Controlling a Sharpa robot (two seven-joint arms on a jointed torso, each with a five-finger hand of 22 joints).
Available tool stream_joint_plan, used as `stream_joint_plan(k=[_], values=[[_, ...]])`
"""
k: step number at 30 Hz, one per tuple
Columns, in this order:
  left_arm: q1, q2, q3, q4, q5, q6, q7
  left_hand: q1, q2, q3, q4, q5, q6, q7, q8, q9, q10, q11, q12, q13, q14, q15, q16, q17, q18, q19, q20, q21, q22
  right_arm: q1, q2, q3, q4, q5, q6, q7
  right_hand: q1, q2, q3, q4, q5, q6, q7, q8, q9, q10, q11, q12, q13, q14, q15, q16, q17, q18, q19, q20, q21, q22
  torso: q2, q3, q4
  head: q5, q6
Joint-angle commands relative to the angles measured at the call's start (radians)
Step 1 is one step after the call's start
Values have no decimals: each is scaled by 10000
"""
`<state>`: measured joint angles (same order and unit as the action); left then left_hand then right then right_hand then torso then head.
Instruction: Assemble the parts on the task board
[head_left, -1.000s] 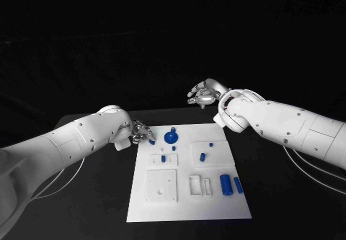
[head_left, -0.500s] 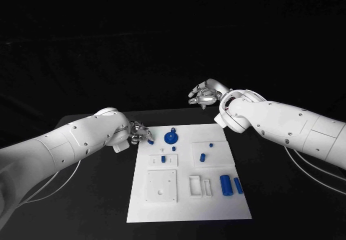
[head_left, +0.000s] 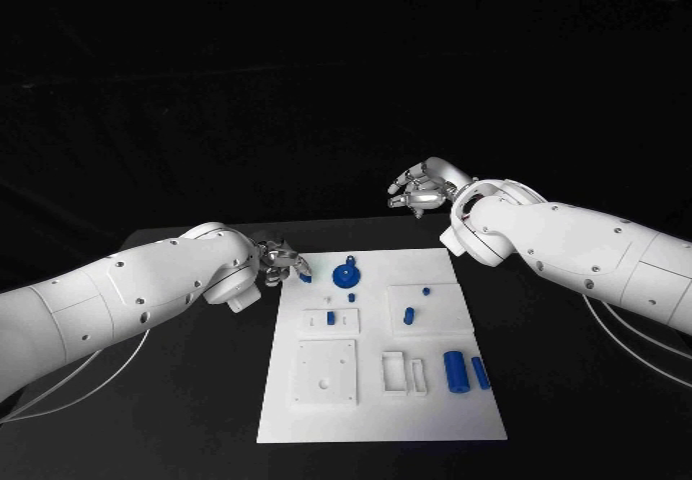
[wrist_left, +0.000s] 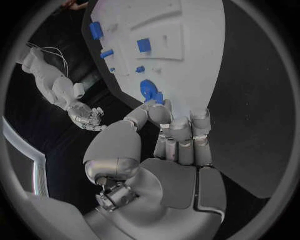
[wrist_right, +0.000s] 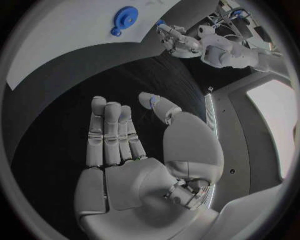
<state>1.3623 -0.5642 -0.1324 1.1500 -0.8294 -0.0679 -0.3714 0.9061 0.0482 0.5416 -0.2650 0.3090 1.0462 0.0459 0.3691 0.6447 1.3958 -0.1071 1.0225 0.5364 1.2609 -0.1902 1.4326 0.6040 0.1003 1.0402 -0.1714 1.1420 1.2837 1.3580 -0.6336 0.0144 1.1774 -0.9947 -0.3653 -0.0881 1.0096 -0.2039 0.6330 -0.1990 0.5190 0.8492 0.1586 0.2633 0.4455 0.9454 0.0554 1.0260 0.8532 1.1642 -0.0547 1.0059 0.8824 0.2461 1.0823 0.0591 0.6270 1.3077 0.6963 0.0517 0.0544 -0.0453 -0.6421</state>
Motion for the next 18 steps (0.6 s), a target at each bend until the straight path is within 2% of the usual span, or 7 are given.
stream_joint_plan(k=[1,3,7,11,18], values=[[-2,-184,-75,455,228,-930,-43,-32,-32,83,-17,97,869,-495,756,1290,1,-79,-20,-9,216,-267,-8,-3,116,55,-952,63,-16,0,-39,5,52,24,15,111,-75,-21,-69,-4,41,0,75,-38,-9,-68,-15,41,-17,-31,5,-10,-13,157,-43,11,-63,195,-39,-10,61,-16,-23],[-4,-321,-191,745,232,-1046,-80,-31,-48,91,-18,135,880,-501,771,1312,3,-85,-18,-10,218,-271,-6,-1,116,62,-955,68,-16,0,-53,5,64,25,15,113,-73,-23,-70,-6,42,0,75,-38,-8,-69,-15,42,-19,-32,5,-10,-13,157,-44,11,-64,195,-34,-22,68,-17,-30],[-11,-506,-327,1166,232,-1217,-116,-25,-80,116,-16,278,920,-522,816,1376,7,-105,-13,-10,224,-288,5,5,117,79,-963,80,-14,0,-79,5,81,27,15,116,-71,-26,-71,-9,42,0,76,-37,-8,-71,-15,43,-21,-33,5,-11,-14,157,-44,11,-65,196,-43,-26,73,-4,-43],[-15,-655,-457,1523,188,-1280,-147,-75,-132,137,-10,876,985,-555,887,1490,13,-135,5,-5,230,-314,27,16,112,98,-971,100,-9,0,-102,5,99,27,21,114,-68,-28,-72,-12,43,0,76,-37,-8,-72,-15,45,-24,-34,5,-11,-15,157,-45,11,-67,196,-28,-12,49,22,-49],[-15,-756,-790,1890,19,-1359,-162,-87,-155,144,-35,1048,1017,-572,918,1555,13,-151,18,-1,234,-326,43,24,114,108,-980,113,-6,0,-121,5,113,29,25,112,-63,-31,-73,-16,44,-2,76,-36,-8,-74,-14,47,-28,-36,5,-11,-16,157,-47,11,-69,196,-33,-11,64,43,-97]])
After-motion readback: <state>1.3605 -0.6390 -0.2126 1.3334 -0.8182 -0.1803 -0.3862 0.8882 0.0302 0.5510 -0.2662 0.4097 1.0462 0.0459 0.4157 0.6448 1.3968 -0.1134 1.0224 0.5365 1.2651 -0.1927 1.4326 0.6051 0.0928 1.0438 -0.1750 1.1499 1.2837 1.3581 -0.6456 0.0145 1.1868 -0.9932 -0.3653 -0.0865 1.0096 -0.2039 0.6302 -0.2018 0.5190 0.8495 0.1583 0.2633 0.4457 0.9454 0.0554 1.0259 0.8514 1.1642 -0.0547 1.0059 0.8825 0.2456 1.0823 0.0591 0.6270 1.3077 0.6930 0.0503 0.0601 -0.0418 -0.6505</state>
